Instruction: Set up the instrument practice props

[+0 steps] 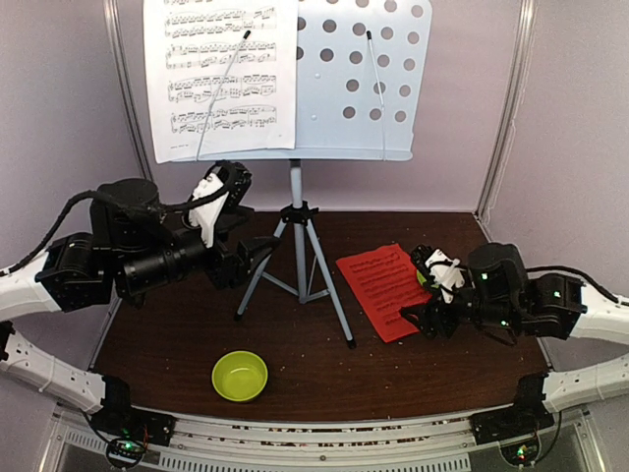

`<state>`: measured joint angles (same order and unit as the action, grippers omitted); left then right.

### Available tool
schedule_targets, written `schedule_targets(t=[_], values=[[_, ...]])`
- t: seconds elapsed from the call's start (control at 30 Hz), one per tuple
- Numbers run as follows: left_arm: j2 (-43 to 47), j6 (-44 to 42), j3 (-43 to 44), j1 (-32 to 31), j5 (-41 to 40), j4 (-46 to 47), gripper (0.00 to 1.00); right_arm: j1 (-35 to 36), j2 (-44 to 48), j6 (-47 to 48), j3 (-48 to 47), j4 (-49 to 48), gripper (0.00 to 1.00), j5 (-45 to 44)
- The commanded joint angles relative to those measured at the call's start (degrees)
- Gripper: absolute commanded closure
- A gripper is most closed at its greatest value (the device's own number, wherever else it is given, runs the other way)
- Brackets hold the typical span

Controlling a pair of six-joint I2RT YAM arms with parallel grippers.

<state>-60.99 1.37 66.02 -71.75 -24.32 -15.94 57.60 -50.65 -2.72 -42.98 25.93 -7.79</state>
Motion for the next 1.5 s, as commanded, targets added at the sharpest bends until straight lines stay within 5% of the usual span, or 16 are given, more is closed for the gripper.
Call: schedule_targets(t=[0.0,0.43,0.77,1.23,1.47], values=[[-0.83,2.55,1.4,-0.15,-2.19,4.61,0.33,1.09,-1.07,2.26,4.17,-4.64,0.25,-6.68],[-1.8,0.86,1.84,-0.15,-3.93,4.83,0.33,9.3,-23.1,8.39,5.97,-3.87,0.27,-23.78],[-1.23,-0.75,2.11,-0.15,-4.87,4.17,0.33,11.52,-39.31,11.35,-0.11,-4.77,0.3,-27.98],[1.23,-2.26,1.92,-0.15,-6.66,2.43,0.33,7.24,-53.78,12.76,-5.16,-8.43,0.54,-30.62],[0.4,-3.51,2.95,0.0,-6.24,2.06,0.33,5.48,-52.09,14.11,-5.81,-8.46,0.8,-28.83]])
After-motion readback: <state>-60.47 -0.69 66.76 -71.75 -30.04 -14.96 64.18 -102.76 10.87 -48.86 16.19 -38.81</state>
